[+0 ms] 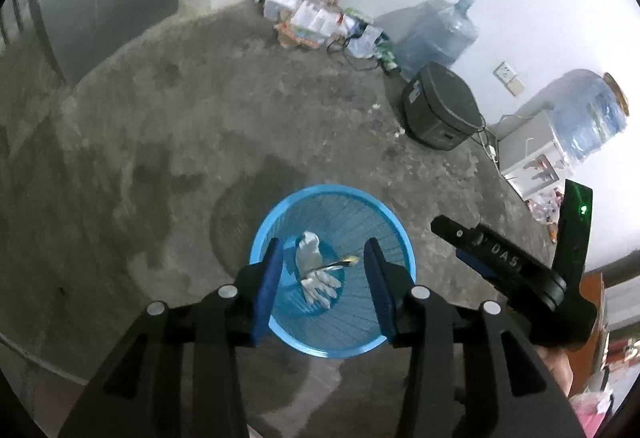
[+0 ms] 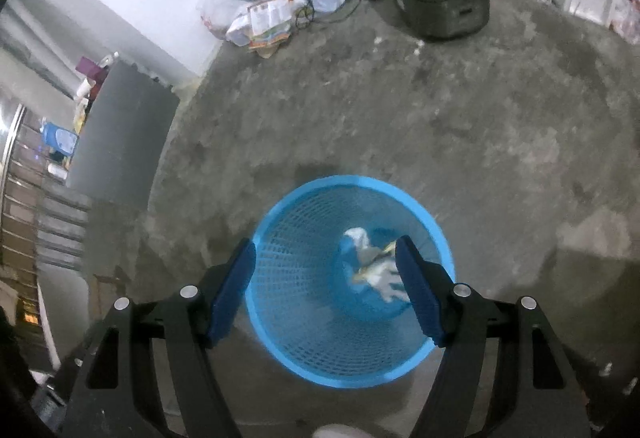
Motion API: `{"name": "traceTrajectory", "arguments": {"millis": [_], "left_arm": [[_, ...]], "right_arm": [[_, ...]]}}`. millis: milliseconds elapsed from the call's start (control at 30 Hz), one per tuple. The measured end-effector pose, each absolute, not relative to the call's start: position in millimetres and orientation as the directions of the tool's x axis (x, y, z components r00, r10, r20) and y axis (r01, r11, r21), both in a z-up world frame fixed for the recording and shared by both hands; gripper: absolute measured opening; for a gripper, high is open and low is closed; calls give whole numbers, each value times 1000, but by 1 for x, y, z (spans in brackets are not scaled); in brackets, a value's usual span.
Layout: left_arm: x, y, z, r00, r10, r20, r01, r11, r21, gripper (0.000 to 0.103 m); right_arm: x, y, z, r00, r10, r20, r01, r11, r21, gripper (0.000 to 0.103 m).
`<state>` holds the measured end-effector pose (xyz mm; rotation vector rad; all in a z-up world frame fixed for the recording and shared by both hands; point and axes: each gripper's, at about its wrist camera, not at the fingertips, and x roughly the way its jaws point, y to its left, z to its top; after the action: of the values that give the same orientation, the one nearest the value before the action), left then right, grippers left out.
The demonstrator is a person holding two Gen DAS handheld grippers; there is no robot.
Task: Collect trash
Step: 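Carry tissue and yellow box to the blue wastebasket and open both tools, then move both tools back to the table toward the gold tissue pack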
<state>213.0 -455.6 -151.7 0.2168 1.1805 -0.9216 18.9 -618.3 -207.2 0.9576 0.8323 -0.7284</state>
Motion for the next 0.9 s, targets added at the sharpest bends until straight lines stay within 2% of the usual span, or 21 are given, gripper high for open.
{"name": "traceTrajectory", "arguments": {"millis": [133,233,333,533,667,800,900], "left_arm": [[205,-433,-107,119,-576,-809,729,604,-322,41],[194,-401,-62,165,-665,-728,728,580,-364,41],[179,-359,-16,211,-706,-677,731,573,-370,41],[154,-244,83,409,-684,-604,699,660,-274,41],[143,-154,129,517,-637,-571,674,715,-187,48],[157,-53,162,617,-510,-599,561,819,-120,50],[180,15,166,660,-387,-643,437,895,-90,50]], "right_arm": [[19,-602,-176,474,-269,-838,818,486,307,74],[21,-587,-149,508,-337,-792,780,570,258,77],[25,-567,-118,577,-319,-751,704,660,261,78],[51,-515,-52,723,-142,-676,463,826,321,78],[73,-476,-24,786,41,-617,290,857,426,77],[102,-434,-4,778,256,-574,106,847,521,77],[126,-399,6,732,381,-565,5,826,564,78]]}}
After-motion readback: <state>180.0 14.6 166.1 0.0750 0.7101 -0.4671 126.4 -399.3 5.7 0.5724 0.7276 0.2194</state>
